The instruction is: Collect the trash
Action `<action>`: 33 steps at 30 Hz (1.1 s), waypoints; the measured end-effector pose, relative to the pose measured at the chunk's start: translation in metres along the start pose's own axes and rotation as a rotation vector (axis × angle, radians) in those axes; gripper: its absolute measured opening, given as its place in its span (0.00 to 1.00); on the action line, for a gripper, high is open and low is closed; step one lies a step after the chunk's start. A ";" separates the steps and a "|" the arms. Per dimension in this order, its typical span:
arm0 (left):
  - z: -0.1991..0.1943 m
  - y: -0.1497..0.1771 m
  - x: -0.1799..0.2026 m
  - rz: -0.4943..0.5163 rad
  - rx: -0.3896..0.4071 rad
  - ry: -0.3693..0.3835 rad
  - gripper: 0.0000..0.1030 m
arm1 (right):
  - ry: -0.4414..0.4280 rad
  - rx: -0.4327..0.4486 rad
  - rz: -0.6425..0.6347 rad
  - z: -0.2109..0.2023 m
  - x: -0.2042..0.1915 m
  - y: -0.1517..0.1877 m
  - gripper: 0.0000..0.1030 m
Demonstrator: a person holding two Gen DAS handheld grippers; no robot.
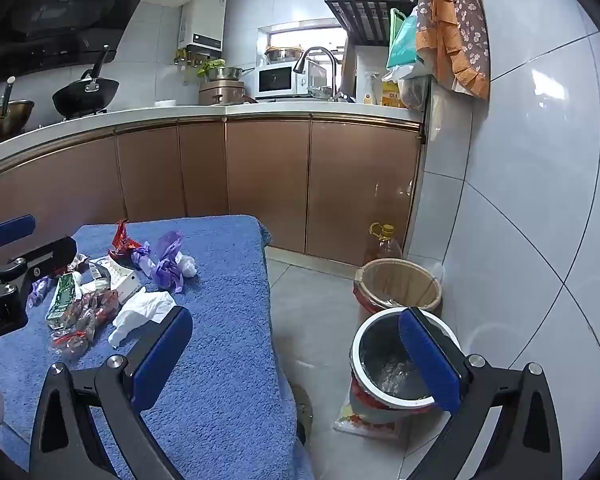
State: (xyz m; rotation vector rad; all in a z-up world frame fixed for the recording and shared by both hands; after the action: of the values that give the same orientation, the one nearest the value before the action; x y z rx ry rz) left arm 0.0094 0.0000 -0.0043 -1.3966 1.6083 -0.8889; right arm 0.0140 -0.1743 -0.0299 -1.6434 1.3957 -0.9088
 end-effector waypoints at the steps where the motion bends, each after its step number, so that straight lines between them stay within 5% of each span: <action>1: 0.000 0.000 0.000 -0.001 0.002 0.000 0.80 | 0.001 0.001 -0.001 0.000 0.000 0.000 1.00; 33: 0.000 0.000 0.000 -0.007 0.009 -0.002 0.80 | 0.009 0.014 0.018 -0.007 0.004 -0.008 1.00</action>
State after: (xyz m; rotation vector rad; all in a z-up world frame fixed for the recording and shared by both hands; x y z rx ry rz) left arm 0.0092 0.0003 -0.0042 -1.3971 1.5969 -0.8969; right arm 0.0119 -0.1785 -0.0197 -1.6155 1.4052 -0.9147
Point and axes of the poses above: each gripper's, at about its wrist camera, not at the fingertips, and z roughly the way its jaws point, x to its right, y to its underside, the point moved 1 cm from there along z, roughly the way its jaws point
